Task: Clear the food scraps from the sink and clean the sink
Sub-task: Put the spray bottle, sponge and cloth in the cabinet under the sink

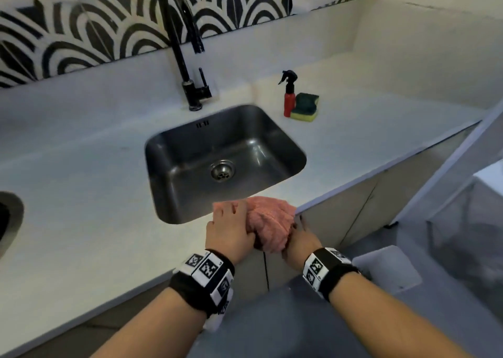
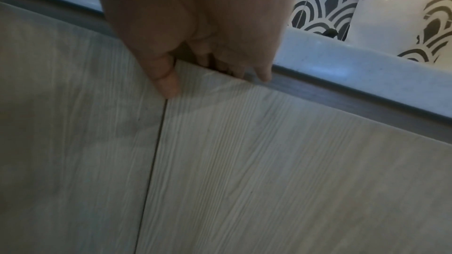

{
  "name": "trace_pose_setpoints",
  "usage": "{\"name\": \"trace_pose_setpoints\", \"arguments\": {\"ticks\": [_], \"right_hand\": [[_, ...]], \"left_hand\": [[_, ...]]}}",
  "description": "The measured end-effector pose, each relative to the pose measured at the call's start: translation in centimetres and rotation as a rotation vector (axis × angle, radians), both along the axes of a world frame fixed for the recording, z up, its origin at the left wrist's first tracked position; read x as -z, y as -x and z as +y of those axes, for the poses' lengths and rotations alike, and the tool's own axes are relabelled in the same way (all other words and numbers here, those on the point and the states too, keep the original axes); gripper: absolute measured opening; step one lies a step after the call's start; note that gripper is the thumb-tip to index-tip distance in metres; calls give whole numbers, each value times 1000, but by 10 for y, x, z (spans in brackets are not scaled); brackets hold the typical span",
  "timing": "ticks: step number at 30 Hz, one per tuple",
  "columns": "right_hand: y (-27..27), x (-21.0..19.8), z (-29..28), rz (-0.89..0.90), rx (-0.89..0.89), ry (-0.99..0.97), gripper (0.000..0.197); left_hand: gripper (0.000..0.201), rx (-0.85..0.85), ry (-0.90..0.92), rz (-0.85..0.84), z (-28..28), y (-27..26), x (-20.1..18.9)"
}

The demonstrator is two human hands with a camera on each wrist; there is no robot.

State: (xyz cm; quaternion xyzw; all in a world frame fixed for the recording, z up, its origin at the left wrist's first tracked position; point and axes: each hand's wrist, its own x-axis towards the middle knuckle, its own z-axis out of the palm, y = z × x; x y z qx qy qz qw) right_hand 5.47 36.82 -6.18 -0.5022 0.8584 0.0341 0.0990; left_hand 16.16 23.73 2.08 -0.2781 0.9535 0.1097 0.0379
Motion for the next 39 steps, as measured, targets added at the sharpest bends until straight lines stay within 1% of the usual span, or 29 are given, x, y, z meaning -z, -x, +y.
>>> {"name": "trace_pose_setpoints", "arguments": {"ticks": [1,3,4,5,6,7,8,10,13,14,15,17,18,20,21,23,27,28,30,32,33,34,35,36,38,39], "right_hand": [[-1,-2,-3,20,12,7,62],[1,-5,-12,-18,61,58,56],[1,-9,-15,-103,113,34,49],[3,-5,-15,-165,159,118,46],[4,0,-13,-182,177,157,50],[2,3,-7,-267,183,83,57],[3,9,2,-293,150,37,64],[4,16,16,-279,79,40,69],[0,25,32,-298,96,100,76],[-2,24,37,-310,112,125,74],[-3,21,43,-318,130,146,65],[-5,11,52,-317,160,142,40],[-6,7,56,-331,173,128,31],[-7,4,65,-344,194,86,26],[-7,6,69,-331,202,73,28],[-8,7,77,-281,206,-27,33],[-9,9,93,-198,233,-237,30],[-12,4,98,-188,248,-272,30],[-12,9,109,-208,290,-259,31],[-11,11,121,-199,287,-272,29],[-10,10,127,-169,299,-211,24],[-11,3,134,-194,300,-155,26],[-12,-2,143,-169,308,-165,35],[-13,-6,152,-154,325,-221,38],[-9,1,178,-112,325,-290,29],[-3,9,192,-135,295,-269,26]], "left_hand": [[58,-4,6,8,1,0,1],[61,-17,20,15,3,-1,2],[62,-33,31,17,5,-3,3],[62,-30,50,24,5,-3,4],[62,-30,73,29,6,-3,4],[62,-33,97,31,8,-4,5],[61,-35,117,40,10,-6,7],[60,-40,153,70,14,-7,10],[63,-33,222,111,23,-10,13],[66,-37,243,105,27,-10,14],[68,-47,264,99,31,-10,17],[67,-69,271,103,36,-10,19],[65,-79,269,113,38,-11,19],[64,-87,273,120,40,-12,20],[65,-80,281,118,40,-12,21],[66,-62,301,125,39,-13,23],[65,-27,315,154,36,-14,26],[64,-18,310,161,36,-15,27],[62,-2,287,166,35,-16,26],[60,17,273,172,33,-14,26],[61,28,268,173,31,-14,26],[61,39,264,176,30,-13,26],[60,52,259,178,29,-12,26],[59,63,250,179,28,-12,26],[57,76,225,183,27,-11,26],[57,78,217,187,26,-10,25]]}}
